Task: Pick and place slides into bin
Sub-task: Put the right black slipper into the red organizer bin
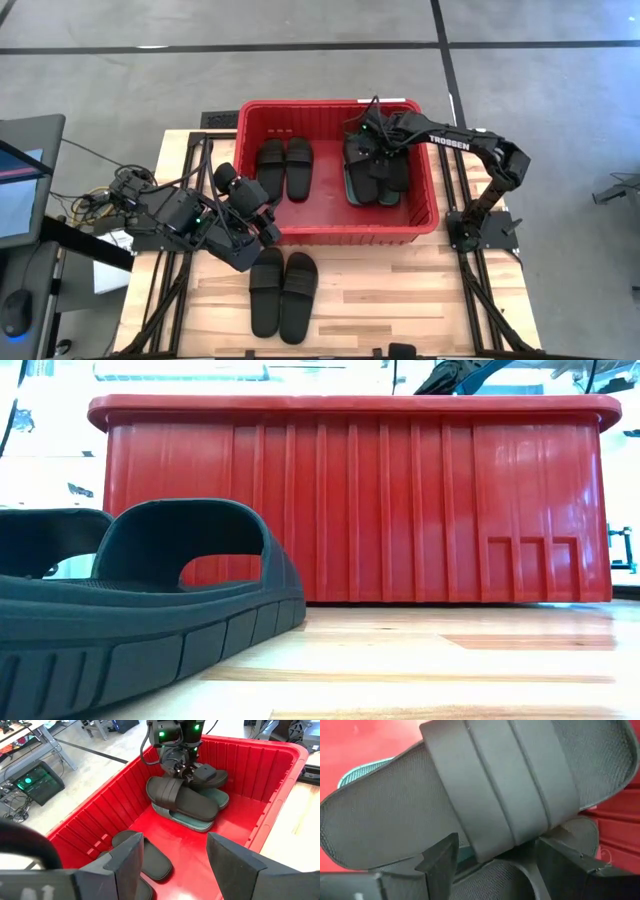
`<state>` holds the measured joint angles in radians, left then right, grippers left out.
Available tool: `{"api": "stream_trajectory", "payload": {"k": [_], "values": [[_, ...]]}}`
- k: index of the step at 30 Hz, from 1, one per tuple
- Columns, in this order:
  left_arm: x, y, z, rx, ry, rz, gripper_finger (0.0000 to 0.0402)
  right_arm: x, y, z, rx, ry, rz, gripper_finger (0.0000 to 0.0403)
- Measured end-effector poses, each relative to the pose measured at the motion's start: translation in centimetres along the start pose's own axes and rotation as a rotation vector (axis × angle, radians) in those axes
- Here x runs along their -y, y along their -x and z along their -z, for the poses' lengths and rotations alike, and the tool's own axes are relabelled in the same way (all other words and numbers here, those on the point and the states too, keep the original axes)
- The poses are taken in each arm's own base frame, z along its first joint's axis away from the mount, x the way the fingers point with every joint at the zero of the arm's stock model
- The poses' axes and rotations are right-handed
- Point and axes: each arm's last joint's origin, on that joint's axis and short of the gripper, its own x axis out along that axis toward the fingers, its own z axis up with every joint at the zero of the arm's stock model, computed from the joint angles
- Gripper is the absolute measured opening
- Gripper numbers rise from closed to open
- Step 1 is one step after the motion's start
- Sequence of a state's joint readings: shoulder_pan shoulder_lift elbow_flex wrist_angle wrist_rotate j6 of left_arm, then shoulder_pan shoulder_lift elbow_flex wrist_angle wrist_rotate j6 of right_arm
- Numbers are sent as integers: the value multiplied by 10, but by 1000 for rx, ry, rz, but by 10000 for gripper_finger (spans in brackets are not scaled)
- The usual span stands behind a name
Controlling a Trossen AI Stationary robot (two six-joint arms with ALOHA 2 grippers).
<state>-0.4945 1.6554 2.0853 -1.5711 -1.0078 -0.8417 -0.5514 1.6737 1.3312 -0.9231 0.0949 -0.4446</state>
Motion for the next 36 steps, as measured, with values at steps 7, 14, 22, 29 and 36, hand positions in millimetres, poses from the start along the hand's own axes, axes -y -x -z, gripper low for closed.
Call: {"api": "stream_trajectory", "payload": {"k": [7,14,22,29,36], "values": [[0,0,0,0,-3,0,206,1,8,3,-9,-5,37,246],[0,0,0,0,-7,0,206,1,24,7,35,6,61,246],[0,0,0,0,-7,-1,206,1,53,10,147,139,117,246],[-1,0,-1,13,-6,-14,206,3,56,-1,318,251,77,231],[-1,0,-1,14,10,-14,206,2,27,-13,306,297,-12,202]]}}
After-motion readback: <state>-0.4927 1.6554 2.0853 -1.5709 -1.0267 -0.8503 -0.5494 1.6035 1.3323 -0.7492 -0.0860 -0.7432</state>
